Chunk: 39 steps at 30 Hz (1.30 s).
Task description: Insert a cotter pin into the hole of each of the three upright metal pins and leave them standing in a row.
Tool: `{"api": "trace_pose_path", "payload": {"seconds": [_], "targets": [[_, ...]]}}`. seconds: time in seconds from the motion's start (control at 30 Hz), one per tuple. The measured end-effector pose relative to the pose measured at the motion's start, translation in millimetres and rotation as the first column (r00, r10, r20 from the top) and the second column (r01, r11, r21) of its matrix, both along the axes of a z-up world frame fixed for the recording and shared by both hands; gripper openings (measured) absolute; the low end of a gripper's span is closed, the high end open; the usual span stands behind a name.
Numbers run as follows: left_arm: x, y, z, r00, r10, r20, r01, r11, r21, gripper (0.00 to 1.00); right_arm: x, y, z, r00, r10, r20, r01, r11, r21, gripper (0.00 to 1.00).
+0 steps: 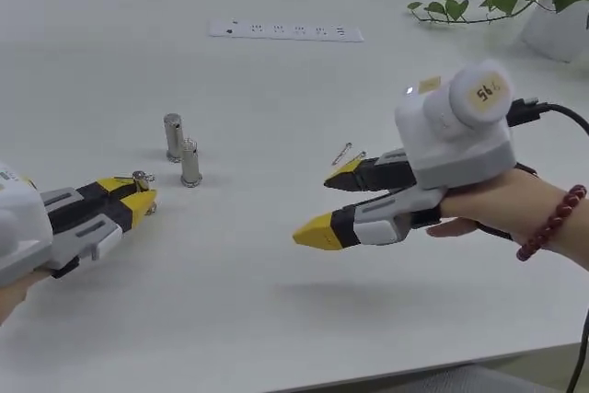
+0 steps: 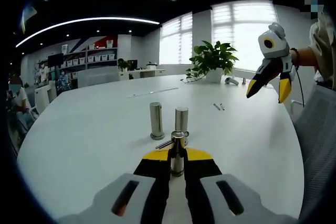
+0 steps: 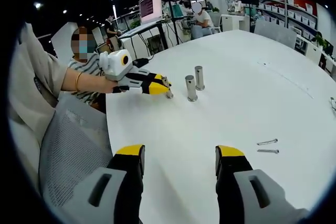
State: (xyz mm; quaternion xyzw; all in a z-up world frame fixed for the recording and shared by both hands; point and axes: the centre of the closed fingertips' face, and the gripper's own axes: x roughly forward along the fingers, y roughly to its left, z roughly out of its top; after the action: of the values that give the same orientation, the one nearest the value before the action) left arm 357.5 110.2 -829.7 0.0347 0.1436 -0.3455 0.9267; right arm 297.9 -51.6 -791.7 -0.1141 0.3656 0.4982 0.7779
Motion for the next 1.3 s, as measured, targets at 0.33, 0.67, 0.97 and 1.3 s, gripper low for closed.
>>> {"api": "trace_pose_path", "payload": {"seconds": [0.33, 0.67, 0.97, 1.3], "targets": [[0.0, 0.7, -2.9, 1.0, 0.007, -0.018, -0.008, 1.0, -0.016, 0.08, 0.1, 0.3, 0.8, 1.0, -0.005, 0.002, 0.005, 1.0, 0.0, 0.57], [0.2, 2.3, -2.2, 1.0, 0.014, -0.027, -0.014, 0.999, -0.03, 0.16, -1.2, -0.3, -1.1, 1.0, -0.009, -0.001, 0.009, 1.0, -0.001, 0.57], [-2.6, 11.8, -0.7, 0.998, 0.038, -0.044, -0.04, 0.998, -0.04, 0.31, -2.3, 1.6, -0.1, 1.0, -0.004, 0.001, 0.004, 1.0, 0.002, 0.58], [-7.9, 20.7, 23.2, 0.996, 0.074, -0.041, -0.078, 0.991, -0.109, 0.47, -5.5, 4.3, 0.2, 1.0, 0.001, -0.004, -0.001, 1.0, 0.008, 0.58]]}}
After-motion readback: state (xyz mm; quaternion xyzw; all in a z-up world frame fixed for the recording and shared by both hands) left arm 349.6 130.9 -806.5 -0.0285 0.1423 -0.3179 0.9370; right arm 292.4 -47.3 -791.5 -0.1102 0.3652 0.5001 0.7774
